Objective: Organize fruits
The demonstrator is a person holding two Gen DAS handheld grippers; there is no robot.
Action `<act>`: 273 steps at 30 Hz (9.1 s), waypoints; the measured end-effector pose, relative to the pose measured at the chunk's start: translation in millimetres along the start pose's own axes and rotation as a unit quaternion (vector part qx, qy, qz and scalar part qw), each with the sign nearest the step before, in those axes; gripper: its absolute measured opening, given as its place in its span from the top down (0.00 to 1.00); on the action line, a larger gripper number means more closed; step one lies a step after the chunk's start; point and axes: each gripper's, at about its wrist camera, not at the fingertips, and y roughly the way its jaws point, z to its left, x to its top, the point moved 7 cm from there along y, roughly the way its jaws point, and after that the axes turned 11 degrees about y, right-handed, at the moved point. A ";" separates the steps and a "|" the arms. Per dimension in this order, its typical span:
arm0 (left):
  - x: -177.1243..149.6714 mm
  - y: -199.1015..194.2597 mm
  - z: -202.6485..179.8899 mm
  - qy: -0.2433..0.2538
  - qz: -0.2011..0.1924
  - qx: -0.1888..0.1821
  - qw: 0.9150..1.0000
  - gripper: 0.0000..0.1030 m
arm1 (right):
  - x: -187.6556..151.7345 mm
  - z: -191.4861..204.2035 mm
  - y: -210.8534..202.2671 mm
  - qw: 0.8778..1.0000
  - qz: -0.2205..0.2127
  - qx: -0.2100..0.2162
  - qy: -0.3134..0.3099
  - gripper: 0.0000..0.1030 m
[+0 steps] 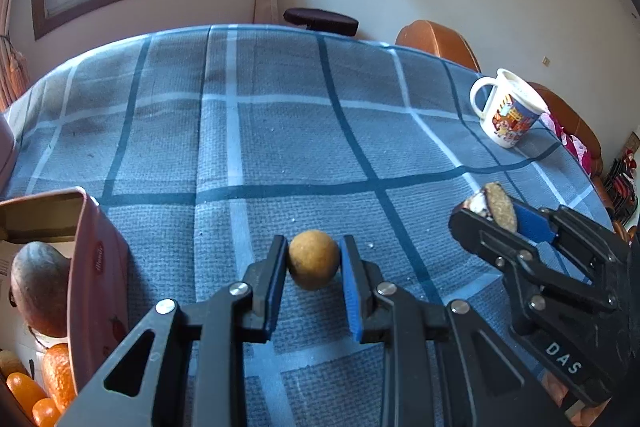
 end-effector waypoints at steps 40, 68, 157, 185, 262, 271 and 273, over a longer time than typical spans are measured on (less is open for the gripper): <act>7.6 -50.5 -11.4 0.043 -0.110 0.063 0.991 0.73 | 6.6 5.2 -36.4 0.996 -0.093 0.009 -0.001 0.65; 3.9 -82.4 -20.3 0.062 -0.172 0.105 0.977 0.73 | 5.9 14.7 -60.1 0.988 -0.154 0.000 -0.024 0.65; -63.4 -163.2 73.2 -0.006 -0.206 0.166 0.964 0.73 | -24.7 147.1 -79.6 0.973 -0.166 0.107 -0.119 0.65; -87.4 -181.1 124.8 -0.041 -0.182 0.202 0.962 0.73 | -36.9 217.8 -69.1 0.963 -0.147 0.158 -0.159 0.65; -97.8 -208.9 132.2 -0.054 -0.184 0.248 0.950 0.22 | -34.0 184.9 -65.6 0.976 -0.153 0.105 -0.112 0.29; -96.2 -211.5 131.3 -0.050 -0.189 0.253 0.948 0.09 | -34.1 184.6 -64.8 0.977 -0.154 0.104 -0.108 0.28; -95.3 -211.7 131.3 -0.049 -0.188 0.252 0.948 0.09 | -34.0 184.0 -65.7 0.976 -0.156 0.104 -0.107 0.28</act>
